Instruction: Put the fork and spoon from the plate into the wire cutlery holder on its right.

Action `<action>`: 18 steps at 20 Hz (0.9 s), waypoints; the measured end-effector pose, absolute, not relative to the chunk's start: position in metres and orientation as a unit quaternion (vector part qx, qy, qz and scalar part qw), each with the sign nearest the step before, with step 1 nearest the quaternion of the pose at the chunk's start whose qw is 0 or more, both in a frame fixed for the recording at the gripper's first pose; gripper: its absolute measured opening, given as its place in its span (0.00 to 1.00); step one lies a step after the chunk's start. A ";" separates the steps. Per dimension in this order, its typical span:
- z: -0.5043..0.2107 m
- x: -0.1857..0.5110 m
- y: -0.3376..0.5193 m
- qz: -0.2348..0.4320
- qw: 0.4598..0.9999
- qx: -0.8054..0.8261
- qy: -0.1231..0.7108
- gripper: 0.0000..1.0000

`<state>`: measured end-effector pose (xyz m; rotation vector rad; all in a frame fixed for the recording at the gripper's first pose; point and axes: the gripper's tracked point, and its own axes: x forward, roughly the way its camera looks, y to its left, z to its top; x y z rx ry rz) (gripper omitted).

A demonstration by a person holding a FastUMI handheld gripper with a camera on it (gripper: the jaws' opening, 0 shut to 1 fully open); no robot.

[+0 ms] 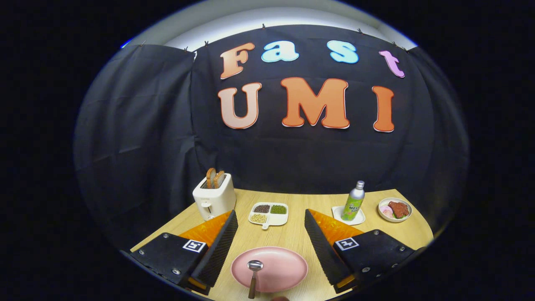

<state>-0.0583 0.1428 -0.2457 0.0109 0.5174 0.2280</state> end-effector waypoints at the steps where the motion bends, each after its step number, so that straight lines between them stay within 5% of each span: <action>1: -0.254 -0.063 0.144 0.117 0.955 0.004 0.272 0.96; 12: -0.396 -0.116 0.142 0.130 0.861 -0.027 0.490 0.95; 18: -0.443 -0.143 0.149 0.144 0.810 -0.060 0.565 0.85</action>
